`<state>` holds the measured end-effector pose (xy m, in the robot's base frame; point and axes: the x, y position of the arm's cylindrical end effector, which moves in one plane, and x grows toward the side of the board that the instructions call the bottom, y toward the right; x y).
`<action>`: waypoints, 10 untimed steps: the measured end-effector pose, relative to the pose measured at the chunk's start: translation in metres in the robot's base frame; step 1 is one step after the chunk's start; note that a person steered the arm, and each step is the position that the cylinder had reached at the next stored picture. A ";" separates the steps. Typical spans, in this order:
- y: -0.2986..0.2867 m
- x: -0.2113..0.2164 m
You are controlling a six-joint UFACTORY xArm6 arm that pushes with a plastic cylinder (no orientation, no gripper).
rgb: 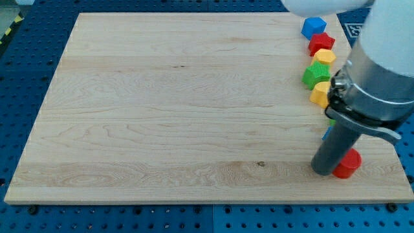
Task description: Nudge the blue cube left a bit
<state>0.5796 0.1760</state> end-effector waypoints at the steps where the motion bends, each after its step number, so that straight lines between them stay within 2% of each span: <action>1: 0.012 0.000; 4: -0.025 -0.008; 5: -0.062 -0.059; 6: -0.103 -0.125; 7: -0.118 -0.198; 8: -0.117 -0.274; 10: -0.078 -0.388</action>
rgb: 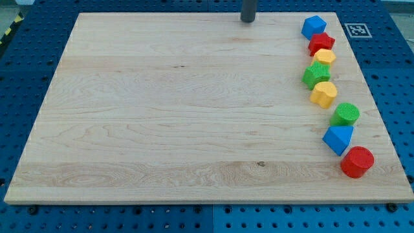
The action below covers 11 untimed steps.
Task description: Nudge the blue cube left a bit
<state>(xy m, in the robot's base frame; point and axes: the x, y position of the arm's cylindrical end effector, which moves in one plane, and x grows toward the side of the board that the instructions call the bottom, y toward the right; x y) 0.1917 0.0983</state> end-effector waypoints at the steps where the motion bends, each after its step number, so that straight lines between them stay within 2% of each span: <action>1: 0.009 0.001; 4: 0.157 0.001; 5: 0.194 0.017; 6: 0.195 0.027; 8: 0.160 0.058; 9: 0.146 0.059; 10: 0.148 0.060; 11: 0.161 0.082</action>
